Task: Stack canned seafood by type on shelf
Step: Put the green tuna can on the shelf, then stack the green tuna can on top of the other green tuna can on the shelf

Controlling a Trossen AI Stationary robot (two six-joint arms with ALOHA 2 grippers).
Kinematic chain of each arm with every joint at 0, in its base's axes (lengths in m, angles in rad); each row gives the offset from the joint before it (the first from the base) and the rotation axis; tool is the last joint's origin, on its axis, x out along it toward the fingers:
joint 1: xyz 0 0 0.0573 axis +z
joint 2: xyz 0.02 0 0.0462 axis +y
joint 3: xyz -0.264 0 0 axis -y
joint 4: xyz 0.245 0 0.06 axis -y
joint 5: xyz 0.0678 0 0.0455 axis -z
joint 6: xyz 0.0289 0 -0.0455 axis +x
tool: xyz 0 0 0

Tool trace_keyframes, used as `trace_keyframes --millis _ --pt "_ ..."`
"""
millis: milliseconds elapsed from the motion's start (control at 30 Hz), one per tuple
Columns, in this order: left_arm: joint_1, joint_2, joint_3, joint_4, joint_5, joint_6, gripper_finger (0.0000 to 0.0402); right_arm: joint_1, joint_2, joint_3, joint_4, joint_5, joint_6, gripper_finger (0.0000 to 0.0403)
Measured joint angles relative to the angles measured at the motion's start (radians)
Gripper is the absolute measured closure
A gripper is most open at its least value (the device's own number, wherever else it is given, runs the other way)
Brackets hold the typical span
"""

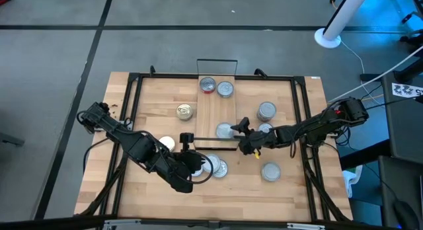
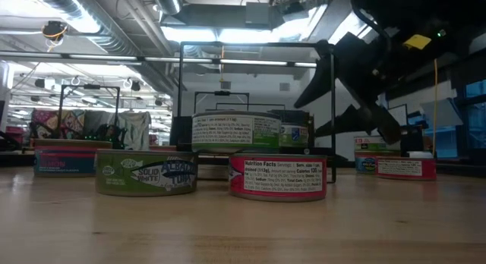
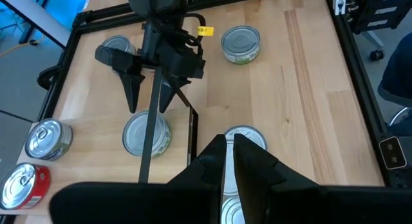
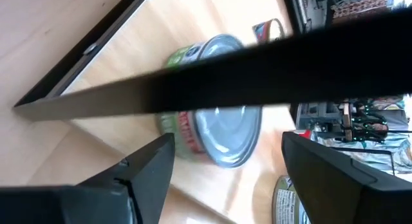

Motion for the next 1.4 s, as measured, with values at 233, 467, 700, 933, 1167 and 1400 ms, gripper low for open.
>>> trace_keyframes --millis 233,467,700,933,1167,1400 --pt "0.0 0.0 0.0 0.002 0.0 -0.017 0.0375 0.001 -0.008 0.0 -0.124 0.02 0.074 0.0117" --pt "0.0 0.02 0.0 0.01 0.0 -0.014 0.0375 0.001 -0.082 0.0 -0.221 0.11 0.115 0.0117" --pt "0.0 0.05 0.0 0.029 0.015 -0.02 0.0375 0.026 -0.225 0.001 -0.306 0.202 0.118 0.0117" --pt "0.002 0.098 0.0 0.03 0.043 -0.07 0.0366 0.16 -0.372 0.001 -0.392 0.368 0.152 0.0117" --pt "0.008 0.164 0.0 0.062 0.167 -0.101 0.0317 0.317 -0.432 0.001 -0.371 0.354 0.386 0.0117" --pt "0.008 0.23 -0.001 0.051 0.177 -0.091 0.0274 0.446 -0.425 0.0 -0.333 0.075 0.586 0.0117"
